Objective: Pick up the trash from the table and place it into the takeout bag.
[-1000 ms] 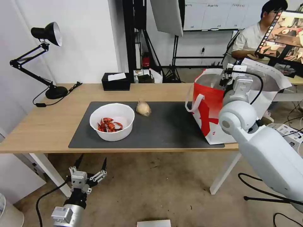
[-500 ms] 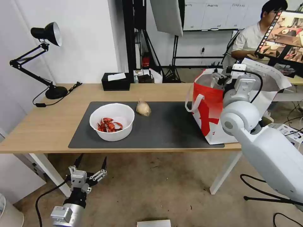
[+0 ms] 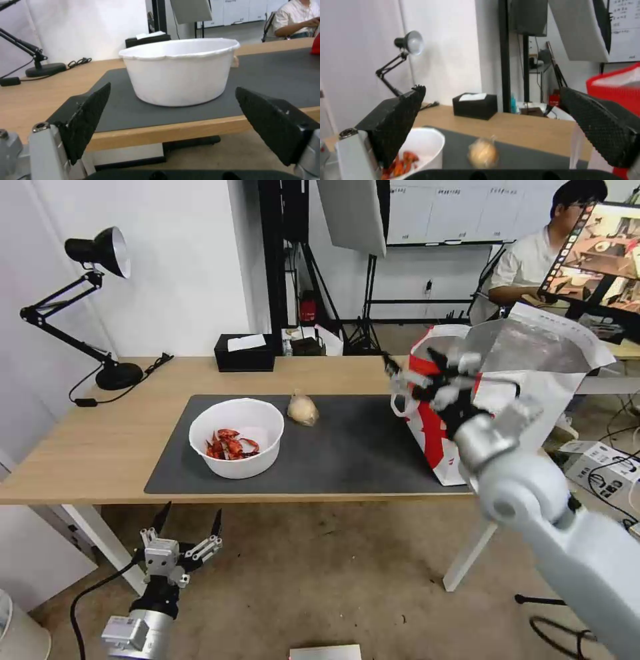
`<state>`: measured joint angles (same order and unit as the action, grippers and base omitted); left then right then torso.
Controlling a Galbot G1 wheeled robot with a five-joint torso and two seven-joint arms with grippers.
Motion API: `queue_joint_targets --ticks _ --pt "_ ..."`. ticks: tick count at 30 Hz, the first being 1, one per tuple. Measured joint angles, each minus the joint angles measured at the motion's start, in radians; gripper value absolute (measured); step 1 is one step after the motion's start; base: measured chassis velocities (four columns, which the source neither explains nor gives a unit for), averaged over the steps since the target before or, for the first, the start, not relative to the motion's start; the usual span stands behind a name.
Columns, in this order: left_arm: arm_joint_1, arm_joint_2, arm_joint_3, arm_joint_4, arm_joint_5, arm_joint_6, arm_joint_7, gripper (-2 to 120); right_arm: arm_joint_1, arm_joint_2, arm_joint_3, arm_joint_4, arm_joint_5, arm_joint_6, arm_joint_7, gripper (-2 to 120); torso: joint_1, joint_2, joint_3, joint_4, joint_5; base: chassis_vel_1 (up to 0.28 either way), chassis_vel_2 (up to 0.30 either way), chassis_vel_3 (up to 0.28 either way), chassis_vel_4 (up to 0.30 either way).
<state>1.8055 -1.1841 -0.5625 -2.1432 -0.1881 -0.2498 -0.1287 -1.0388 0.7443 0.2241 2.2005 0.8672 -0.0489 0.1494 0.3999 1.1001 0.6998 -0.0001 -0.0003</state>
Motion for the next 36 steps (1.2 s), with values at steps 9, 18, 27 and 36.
queue_joint_targets --ticks 9,18,27,36 --pt "0.013 -0.009 -0.001 0.011 0.015 -0.016 0.005 100 -0.347 0.084 0.06 -0.064 -0.251 0.211 -0.102 100 0.0 0.0 0.0 0.0 0.0003 0.0 0.0 0.0 0.0" --pt "0.03 -0.016 -0.003 0.023 0.037 -0.018 0.01 100 -0.554 0.226 0.043 -0.184 -0.419 0.349 -0.103 100 0.0 0.0 0.0 -0.0001 0.0001 0.0 0.0 0.0 0.0" --pt "0.04 -0.025 -0.004 0.022 0.044 -0.018 0.014 100 -0.579 0.249 0.028 -0.2 -0.446 0.363 -0.094 100 0.0 0.0 0.0 0.0001 0.0001 0.0 0.0 0.0 0.0" --pt "0.046 -0.028 -0.007 0.019 0.048 -0.02 0.016 100 -0.576 0.247 0.024 -0.2 -0.444 0.359 -0.088 100 0.0 0.0 0.0 0.0001 0.0003 0.0 0.0 0.0 0.0"
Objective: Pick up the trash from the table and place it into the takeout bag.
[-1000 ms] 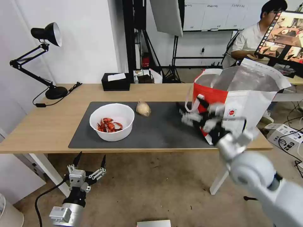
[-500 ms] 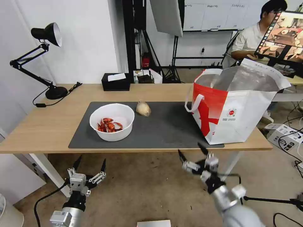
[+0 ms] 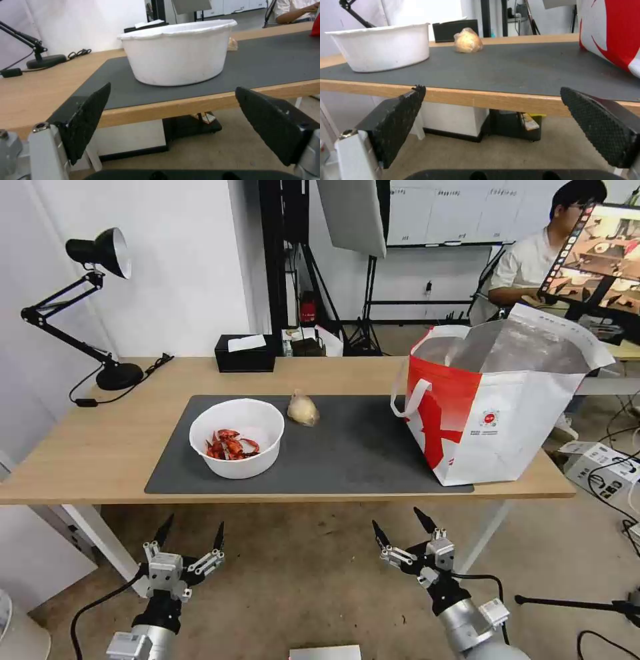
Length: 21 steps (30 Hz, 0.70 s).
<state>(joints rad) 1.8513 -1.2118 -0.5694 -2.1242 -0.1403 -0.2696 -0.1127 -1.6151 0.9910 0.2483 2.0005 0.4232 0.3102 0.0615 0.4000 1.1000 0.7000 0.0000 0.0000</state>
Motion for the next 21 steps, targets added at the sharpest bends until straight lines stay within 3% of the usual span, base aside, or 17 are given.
queue_joint_targets --ticks 9,21 --pt "-0.001 -0.005 0.006 -0.001 0.004 -0.002 0.001 100 0.018 -0.016 -0.012 0.005 0.005 -0.009 0.004 100 0.0 0.0 0.0 -0.0002 0.0 0.0 0.0 0.0 0.0" --pt "-0.003 -0.014 0.013 -0.002 0.012 -0.004 -0.003 100 0.447 -0.145 -0.209 0.089 0.146 -0.207 0.088 100 0.0 0.0 0.0 -0.0001 -0.0001 0.0 0.0 0.0 0.0"
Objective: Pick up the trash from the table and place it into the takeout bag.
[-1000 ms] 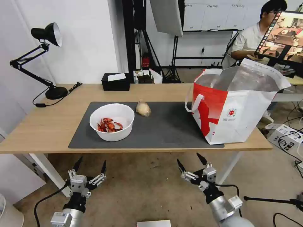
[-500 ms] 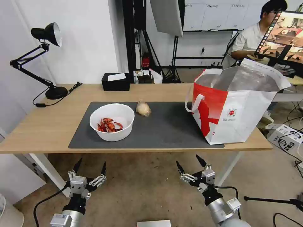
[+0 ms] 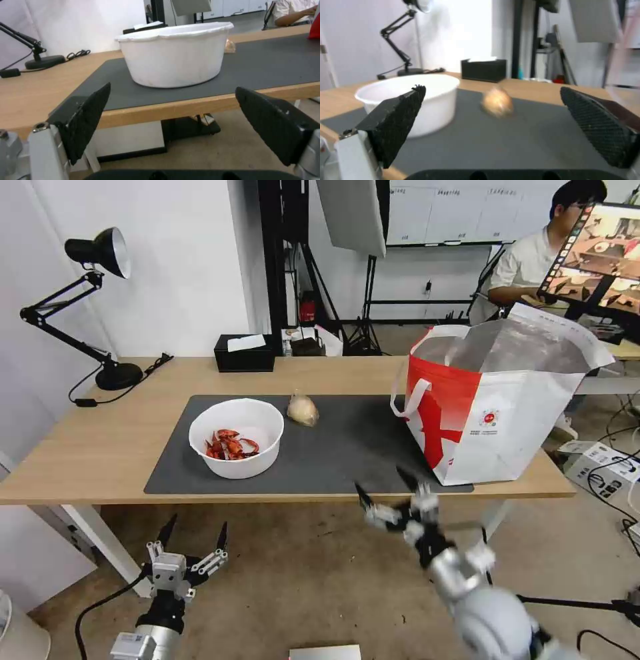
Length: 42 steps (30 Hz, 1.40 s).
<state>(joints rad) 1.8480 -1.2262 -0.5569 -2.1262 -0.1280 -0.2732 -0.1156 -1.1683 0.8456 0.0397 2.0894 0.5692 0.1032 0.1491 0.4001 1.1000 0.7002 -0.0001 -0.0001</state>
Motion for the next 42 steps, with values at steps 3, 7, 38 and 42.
queue_joint_targets --ticks 3,7,38,42 --pt "0.003 -0.006 -0.005 -0.002 0.001 0.001 -0.001 100 0.253 -0.011 -0.146 -0.059 0.069 -0.058 0.062 100 0.0 0.0 0.0 0.0003 0.0 0.0 0.0 0.0 0.0" --pt "0.008 -0.012 -0.014 -0.002 0.001 0.001 -0.002 100 0.457 0.023 -0.267 -0.152 0.141 -0.087 0.117 100 0.0 0.0 0.0 0.0001 -0.0002 0.0 0.0 0.0 0.0" --pt "0.006 -0.007 -0.051 0.027 -0.033 0.001 -0.005 100 0.942 0.61 -0.474 -1.135 0.135 -0.325 0.122 100 0.0 0.0 0.0 0.0002 0.0 0.0 0.0 0.0 0.0" --pt "0.005 -0.006 -0.051 0.026 -0.037 0.0 -0.005 100 0.941 0.624 -0.474 -1.166 0.121 -0.323 0.108 100 0.0 0.0 0.0 0.0001 -0.0001 0.0 0.0 0.0 0.0"
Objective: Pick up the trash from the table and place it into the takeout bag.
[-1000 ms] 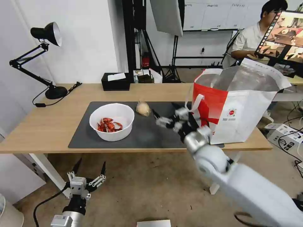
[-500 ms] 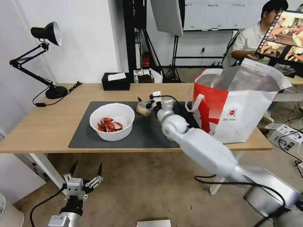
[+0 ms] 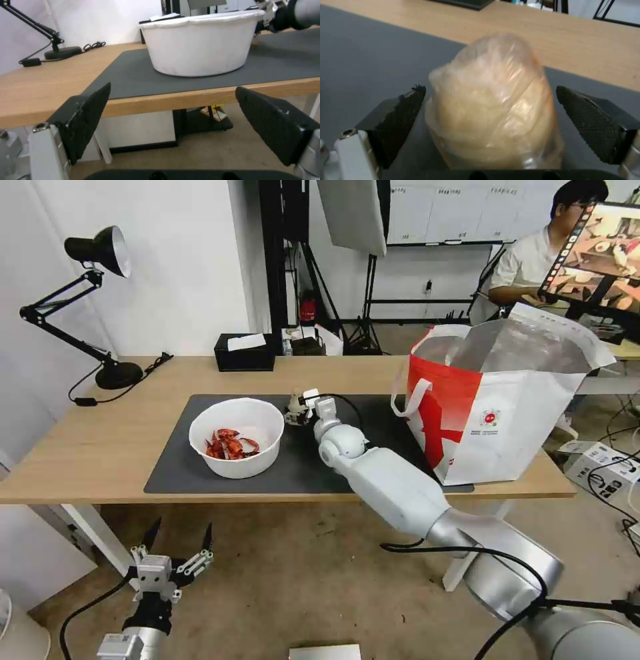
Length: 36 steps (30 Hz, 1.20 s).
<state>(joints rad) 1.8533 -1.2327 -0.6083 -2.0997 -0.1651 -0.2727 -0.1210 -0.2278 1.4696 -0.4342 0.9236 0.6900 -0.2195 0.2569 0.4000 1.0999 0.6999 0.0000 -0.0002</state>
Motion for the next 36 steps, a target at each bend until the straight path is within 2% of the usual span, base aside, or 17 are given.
queue_joint_targets --ticks 10,14,15,18,19,21,22,25,26,29,30,33,34,36 --pt "-0.002 -0.006 0.001 0.005 -0.001 -0.007 0.0 100 0.009 0.034 0.022 -0.075 -0.012 0.013 -0.044 97 0.0 0.0 0.0 0.0 0.0001 0.0 0.0 0.0 0.0" --pt "0.003 -0.009 -0.001 0.003 -0.001 -0.012 0.0 100 0.012 0.043 0.036 -0.093 -0.007 0.016 -0.063 78 0.0 0.0 0.0 0.0 0.0001 0.0 0.0 0.0 0.0" --pt "0.003 -0.009 -0.001 0.003 -0.001 -0.012 0.0 100 0.012 0.043 0.036 -0.093 -0.007 0.016 -0.063 78 0.0 0.0 0.0 0.0 0.0001 0.0 0.0 0.0 0.0" --pt "0.007 -0.01 -0.004 -0.001 -0.001 -0.015 0.0 100 0.004 0.042 0.041 -0.086 -0.004 0.015 -0.064 65 0.0 0.0 0.0 0.0 0.0002 0.0 0.0 0.0 0.0" --pt "0.007 -0.01 -0.004 -0.001 -0.001 -0.015 0.0 100 0.004 0.042 0.041 -0.086 -0.004 0.015 -0.064 65 0.0 0.0 0.0 0.0 0.0002 0.0 0.0 0.0 0.0" --pt "0.01 -0.011 -0.006 -0.003 0.0 -0.017 0.0 100 -0.01 0.024 0.042 -0.047 0.008 0.017 -0.06 52 0.0 0.0 0.0 0.0002 0.0002 0.0 0.0 0.0 0.0" --pt "0.01 -0.011 -0.006 -0.003 0.0 -0.017 0.0 100 -0.01 0.024 0.042 -0.047 0.008 0.017 -0.06 52 0.0 0.0 0.0 0.0002 0.0002 0.0 0.0 0.0 0.0" --pt "0.012 -0.014 -0.006 -0.006 0.003 -0.02 0.0 100 -0.037 -0.027 0.034 0.061 0.02 0.034 -0.03 39 0.0 0.0 0.0 0.0001 0.0002 0.0 0.0 0.0 0.0" --pt "0.012 -0.014 -0.006 -0.006 0.003 -0.02 0.0 100 -0.037 -0.027 0.034 0.061 0.02 0.034 -0.03 39 0.0 0.0 0.0 0.0001 0.0002 0.0 0.0 0.0 0.0" --pt "0.013 -0.022 0.0 -0.008 0.011 -0.021 0.001 100 -0.092 -0.12 0.013 0.213 -0.031 0.098 0.035 24 0.0 0.0 0.0 0.0001 0.0003 0.0 0.0 0.0 0.0" --pt "0.013 -0.022 0.0 -0.008 0.011 -0.021 0.001 100 -0.092 -0.12 0.013 0.213 -0.031 0.098 0.035 24 0.0 0.0 0.0 0.0001 0.0003 0.0 0.0 0.0 0.0" --pt "0.012 -0.03 0.01 -0.003 0.023 -0.024 0.001 100 -0.156 -0.205 0.01 0.357 -0.095 0.165 0.095 13 0.0 0.0 0.0 -0.0002 0.0005 0.0 0.0 0.0 0.0" --pt "0.012 -0.03 0.01 -0.003 0.023 -0.024 0.001 100 -0.156 -0.205 0.01 0.357 -0.095 0.165 0.095 13 0.0 0.0 0.0 -0.0002 0.0005 0.0 0.0 0.0 0.0" --pt "0.011 -0.032 0.017 -0.002 0.03 -0.024 0.001 100 -0.212 -0.265 0.023 0.483 -0.135 0.204 0.139 7 0.0 0.0 0.0 -0.0001 0.0005 0.0 0.0 0.0 0.0"
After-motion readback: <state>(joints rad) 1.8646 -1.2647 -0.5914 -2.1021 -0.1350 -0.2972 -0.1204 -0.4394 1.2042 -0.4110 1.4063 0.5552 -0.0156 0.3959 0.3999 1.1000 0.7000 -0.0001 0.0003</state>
